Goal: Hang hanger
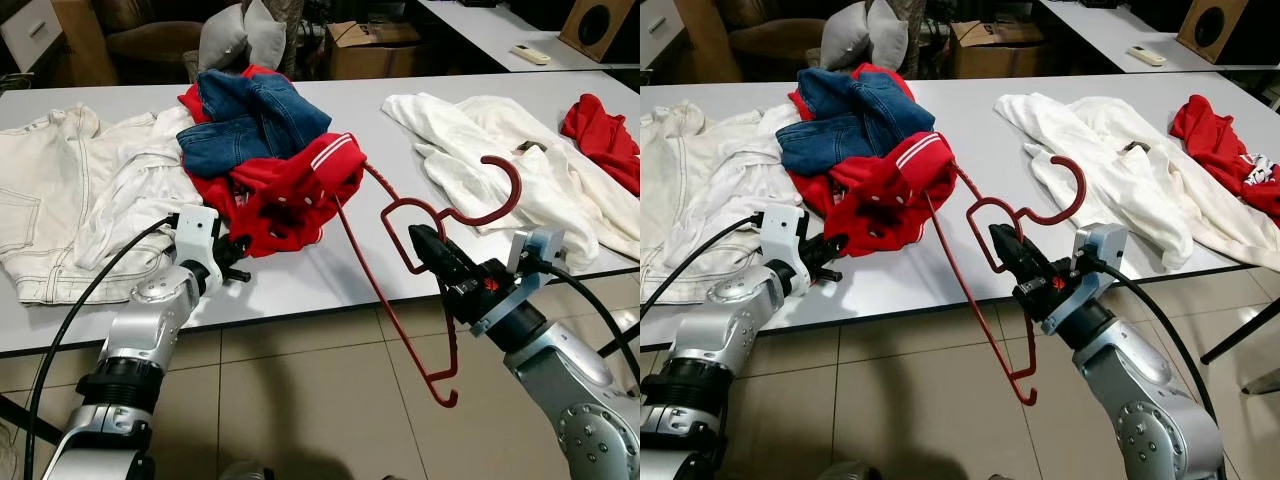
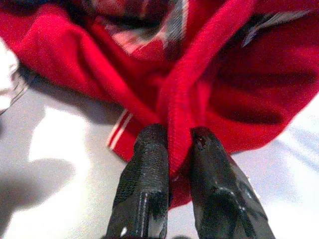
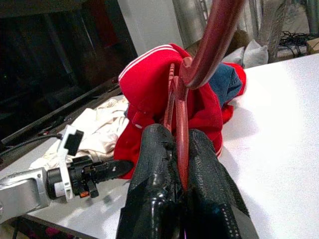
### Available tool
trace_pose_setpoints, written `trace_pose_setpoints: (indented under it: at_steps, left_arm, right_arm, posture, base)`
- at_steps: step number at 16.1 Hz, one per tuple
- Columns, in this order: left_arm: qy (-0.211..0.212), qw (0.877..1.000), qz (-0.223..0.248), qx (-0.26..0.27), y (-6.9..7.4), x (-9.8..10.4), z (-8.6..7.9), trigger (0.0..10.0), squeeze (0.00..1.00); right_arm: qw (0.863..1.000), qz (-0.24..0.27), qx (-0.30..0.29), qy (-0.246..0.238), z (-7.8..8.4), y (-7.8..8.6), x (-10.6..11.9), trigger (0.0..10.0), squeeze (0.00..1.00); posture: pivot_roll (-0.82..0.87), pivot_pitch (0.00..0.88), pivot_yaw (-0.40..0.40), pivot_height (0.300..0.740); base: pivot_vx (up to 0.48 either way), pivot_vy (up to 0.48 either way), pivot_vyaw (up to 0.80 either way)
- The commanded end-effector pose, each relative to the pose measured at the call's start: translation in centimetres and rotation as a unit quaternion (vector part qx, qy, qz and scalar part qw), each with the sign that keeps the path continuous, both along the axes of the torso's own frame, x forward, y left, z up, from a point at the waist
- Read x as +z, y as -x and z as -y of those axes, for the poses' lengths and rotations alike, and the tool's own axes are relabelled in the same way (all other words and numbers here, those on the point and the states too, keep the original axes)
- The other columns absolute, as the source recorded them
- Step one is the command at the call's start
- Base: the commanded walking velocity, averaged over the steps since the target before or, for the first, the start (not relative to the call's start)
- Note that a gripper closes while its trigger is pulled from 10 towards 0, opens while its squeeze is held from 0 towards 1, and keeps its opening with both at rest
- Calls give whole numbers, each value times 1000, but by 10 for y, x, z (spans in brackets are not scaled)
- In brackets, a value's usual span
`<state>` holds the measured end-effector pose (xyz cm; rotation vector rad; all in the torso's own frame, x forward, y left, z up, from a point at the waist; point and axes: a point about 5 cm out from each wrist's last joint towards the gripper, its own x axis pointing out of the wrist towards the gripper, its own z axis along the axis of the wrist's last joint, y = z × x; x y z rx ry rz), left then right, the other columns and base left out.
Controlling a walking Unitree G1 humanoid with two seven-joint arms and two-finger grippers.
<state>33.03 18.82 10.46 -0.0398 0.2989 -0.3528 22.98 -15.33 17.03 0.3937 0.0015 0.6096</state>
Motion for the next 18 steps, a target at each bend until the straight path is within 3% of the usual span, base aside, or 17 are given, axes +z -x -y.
trace_pose_setpoints:
  at_steps: [1, 3, 5, 7, 8, 9, 10, 11, 15, 18]
  left_arm:
    - [6, 1000, 16, -22, 1, 8, 1, 0, 0]
    - [4, 996, 34, -81, 8, 22, 4, 0, 0]
    - [-6, 981, 71, -180, 22, 52, 6, 0, 0]
    - [-6, 958, 79, -275, 39, 75, 5, 0, 0]
    - [-15, 936, 63, -346, 54, 93, 1, 0, 0]
    - [-24, 923, 54, -379, 61, 105, -2, 0, 0]
    - [-31, 920, 54, -388, 63, 112, -4, 0, 0]
    - [-72, 915, 55, -392, 61, 125, -11, 0, 0]
    - [-86, 907, 56, -408, 58, 132, 1, 0, 0]
    - [-60, 893, 47, -443, 59, 117, 32, 0, 0]
  right_arm:
    - [1000, 6, -2, -9, 0, -2, 3, 10000, 0]
    - [1000, -2, -7, -15, 1, -3, 0, 10000, 0]
    - [999, -21, -21, -26, 4, -4, -7, 10000, 0]
    - [998, -34, -34, -36, 7, -5, -12, 10000, 0]
    - [997, -40, -39, -48, 8, -5, -14, 10000, 0]
    - [997, -42, -42, -54, 9, -6, -14, 10000, 0]
    - [996, -44, -43, -59, 10, -6, -15, 10000, 0]
    - [994, -49, -34, -89, 8, -6, -14, 10000, 0]
    - [984, -81, -12, -160, 0, -7, -18, 10000, 0]
    - [949, -126, -67, -281, -6, -33, -22, 10000, 0]
  posture:
    - [6, 31, -15, 740]
    - [8, 33, -18, 740]
    - [21, 35, -21, 740]
    - [32, 34, -19, 740]
    - [34, 34, -17, 740]
    - [34, 34, -17, 740]
    - [39, 32, -14, 740]
    - [42, 31, -14, 740]
    - [47, 31, -3, 740]
    - [55, 34, 6, 740]
  base:
    - [0, 0, 0]
    - [0, 0, 0]
    - [0, 0, 0]
    - [0, 0, 0]
    - [0, 0, 0]
    - [0, 0, 0]
    - [0, 0, 0]
    - [0, 0, 0]
    - [0, 0, 0]
    - [0, 0, 0]
